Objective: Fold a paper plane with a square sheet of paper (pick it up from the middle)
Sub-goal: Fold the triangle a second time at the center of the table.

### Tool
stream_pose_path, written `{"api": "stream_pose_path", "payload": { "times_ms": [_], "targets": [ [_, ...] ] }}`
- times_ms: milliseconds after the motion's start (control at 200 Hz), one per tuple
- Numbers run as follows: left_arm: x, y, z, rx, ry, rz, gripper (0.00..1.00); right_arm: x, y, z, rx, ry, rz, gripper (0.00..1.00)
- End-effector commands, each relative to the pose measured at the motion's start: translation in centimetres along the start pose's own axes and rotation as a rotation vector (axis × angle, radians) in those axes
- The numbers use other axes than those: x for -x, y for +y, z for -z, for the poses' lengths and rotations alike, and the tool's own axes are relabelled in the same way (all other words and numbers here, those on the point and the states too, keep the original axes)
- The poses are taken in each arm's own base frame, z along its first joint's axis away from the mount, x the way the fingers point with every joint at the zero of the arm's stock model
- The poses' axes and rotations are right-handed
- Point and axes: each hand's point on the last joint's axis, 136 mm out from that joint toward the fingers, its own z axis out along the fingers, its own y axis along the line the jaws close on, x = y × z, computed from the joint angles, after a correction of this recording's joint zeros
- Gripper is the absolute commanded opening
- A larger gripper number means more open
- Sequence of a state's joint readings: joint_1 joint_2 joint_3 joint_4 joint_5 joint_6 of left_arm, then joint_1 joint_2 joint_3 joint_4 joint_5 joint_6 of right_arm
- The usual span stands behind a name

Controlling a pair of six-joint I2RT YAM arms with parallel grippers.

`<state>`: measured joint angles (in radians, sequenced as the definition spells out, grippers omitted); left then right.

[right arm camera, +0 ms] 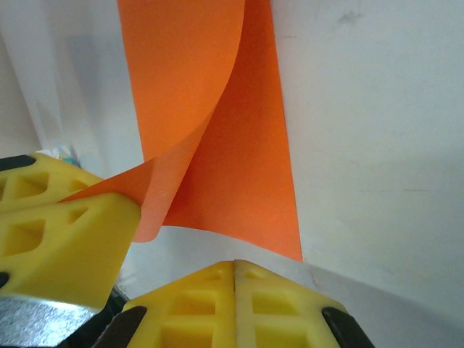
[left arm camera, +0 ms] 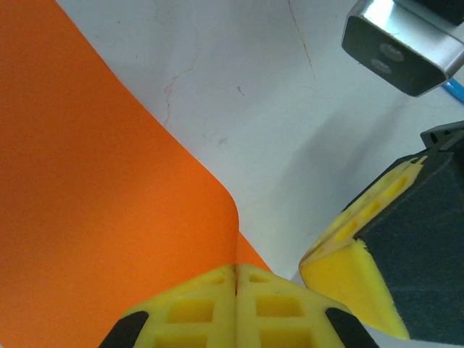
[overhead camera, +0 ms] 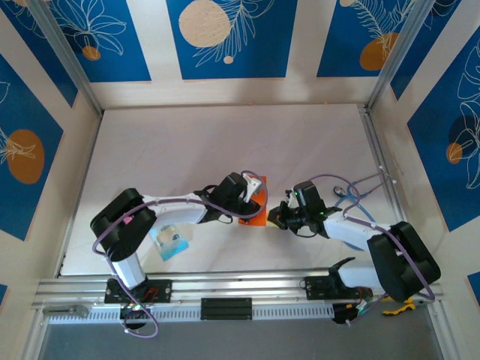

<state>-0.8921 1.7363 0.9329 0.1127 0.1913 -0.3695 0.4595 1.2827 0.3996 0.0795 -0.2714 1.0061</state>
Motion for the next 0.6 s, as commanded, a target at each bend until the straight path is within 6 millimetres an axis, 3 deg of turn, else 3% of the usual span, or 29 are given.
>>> {"api": "stream_pose_path", "payload": {
  "times_ms": [0,370,590],
  "targets": [
    [0.7,-0.3,0.7,-0.019,-0.033,0.023,0.0,0.4,0.0,-0.6,-0.008,-0.018,-0.015,0.0],
    [0.6,-0.2,0.5,-0.022,-0.03,0.042,0.0,0.7,0.5,-2.2,-0.014,-0.003,-0.012,0.0],
    [0.4,-0.2,0.5,-0.018,-0.023,0.039,0.0,0.5,-0.7,-3.2,-0.081,0.017,-0.028,0.0]
  ]
}}
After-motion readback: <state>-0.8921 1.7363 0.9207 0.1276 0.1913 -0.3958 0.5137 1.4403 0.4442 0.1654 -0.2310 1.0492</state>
